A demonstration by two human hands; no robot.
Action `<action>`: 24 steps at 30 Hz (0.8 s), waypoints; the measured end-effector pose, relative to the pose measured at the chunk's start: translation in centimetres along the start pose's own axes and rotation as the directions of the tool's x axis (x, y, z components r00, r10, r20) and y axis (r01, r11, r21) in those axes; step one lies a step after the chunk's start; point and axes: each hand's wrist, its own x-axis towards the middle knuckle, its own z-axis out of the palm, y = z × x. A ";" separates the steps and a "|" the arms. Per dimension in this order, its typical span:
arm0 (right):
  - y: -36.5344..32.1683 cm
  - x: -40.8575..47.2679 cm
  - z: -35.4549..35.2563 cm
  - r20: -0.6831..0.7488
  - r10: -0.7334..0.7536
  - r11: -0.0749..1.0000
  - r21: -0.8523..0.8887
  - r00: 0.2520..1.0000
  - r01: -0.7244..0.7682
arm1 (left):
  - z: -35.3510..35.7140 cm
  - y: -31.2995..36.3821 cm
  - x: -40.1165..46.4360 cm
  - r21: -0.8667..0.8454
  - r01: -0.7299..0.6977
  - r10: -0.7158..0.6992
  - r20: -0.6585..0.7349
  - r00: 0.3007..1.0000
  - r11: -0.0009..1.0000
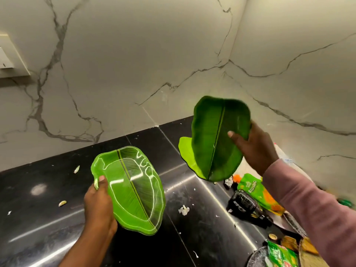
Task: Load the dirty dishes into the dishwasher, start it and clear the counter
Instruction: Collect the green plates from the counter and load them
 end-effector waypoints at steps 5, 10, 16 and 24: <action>-0.6 -1.6 1.3 0.124 0.155 0.842 0.502 0.980 -0.196 | 2.1 -1.0 -2.5 0.038 0.039 -0.043 0.121 0.992 0.999; -1.9 -4.8 6.2 0.218 0.173 0.831 0.491 0.960 -0.262 | 3.7 -1.6 -4.7 0.054 0.096 -0.107 0.260 0.960 0.994; -0.6 -6.7 10.0 0.126 0.263 0.954 0.112 0.957 -0.277 | 4.0 -1.5 -6.4 0.063 0.128 -0.142 0.320 0.937 0.990; -0.9 -8.3 11.7 0.287 0.291 0.913 0.201 0.913 -0.354 | 2.9 -2.1 -7.0 0.127 0.115 -0.155 0.371 0.916 0.985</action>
